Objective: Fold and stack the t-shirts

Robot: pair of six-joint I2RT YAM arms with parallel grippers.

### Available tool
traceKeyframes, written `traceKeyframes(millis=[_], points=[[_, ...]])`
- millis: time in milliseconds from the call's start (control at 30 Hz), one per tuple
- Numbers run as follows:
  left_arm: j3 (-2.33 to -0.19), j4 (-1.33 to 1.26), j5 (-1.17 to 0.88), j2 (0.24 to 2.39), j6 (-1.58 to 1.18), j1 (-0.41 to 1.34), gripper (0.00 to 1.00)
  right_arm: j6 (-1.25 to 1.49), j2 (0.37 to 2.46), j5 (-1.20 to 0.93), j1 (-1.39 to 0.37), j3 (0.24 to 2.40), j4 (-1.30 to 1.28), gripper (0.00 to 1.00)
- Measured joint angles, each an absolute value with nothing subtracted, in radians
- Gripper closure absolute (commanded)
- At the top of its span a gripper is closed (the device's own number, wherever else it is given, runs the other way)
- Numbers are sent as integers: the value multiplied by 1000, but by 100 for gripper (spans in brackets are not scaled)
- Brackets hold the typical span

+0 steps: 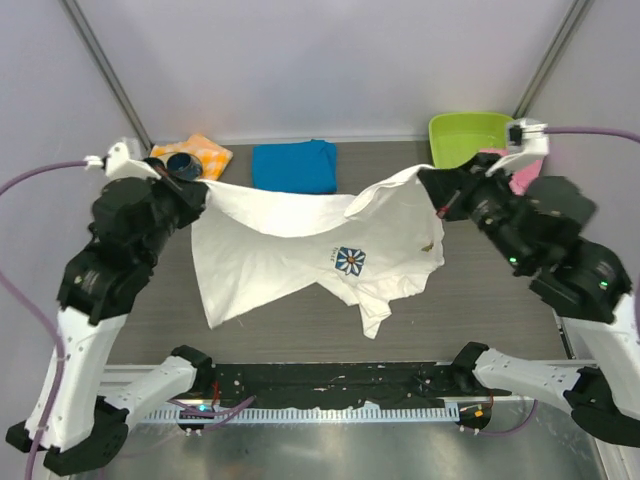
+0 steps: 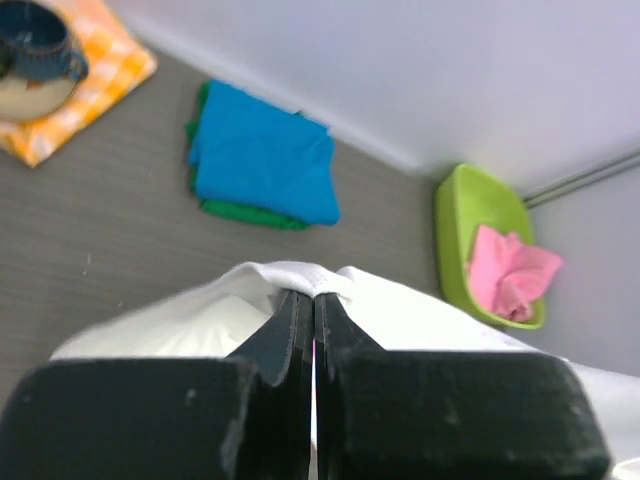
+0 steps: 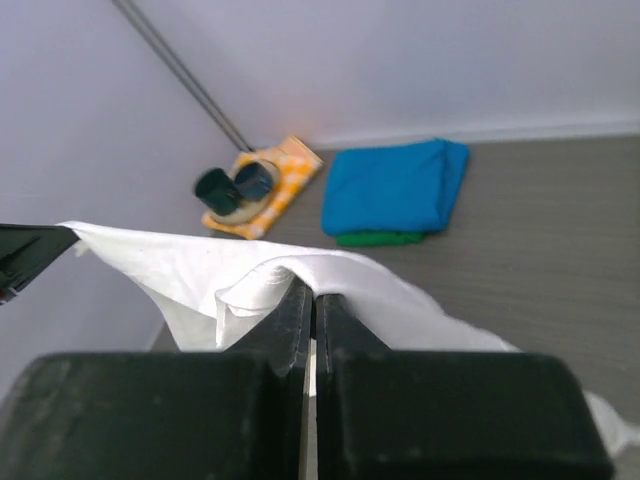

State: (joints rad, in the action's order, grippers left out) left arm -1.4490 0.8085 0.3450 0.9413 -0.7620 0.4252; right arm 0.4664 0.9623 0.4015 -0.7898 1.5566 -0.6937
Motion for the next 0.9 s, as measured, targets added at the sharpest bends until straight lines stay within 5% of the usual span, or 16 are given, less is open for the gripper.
traceKeyframes(millis=[467, 733, 900], points=[[-1903, 854, 133, 622, -619, 423, 100, 365, 914, -58, -763, 2260, -747, 99], [-2022, 811, -5, 621, -609, 423, 100, 398, 973, -269, -637, 2425, -646, 99], [-1908, 753, -22, 629, -609, 423, 100, 395, 980, -230, -633, 2311, -621, 99]])
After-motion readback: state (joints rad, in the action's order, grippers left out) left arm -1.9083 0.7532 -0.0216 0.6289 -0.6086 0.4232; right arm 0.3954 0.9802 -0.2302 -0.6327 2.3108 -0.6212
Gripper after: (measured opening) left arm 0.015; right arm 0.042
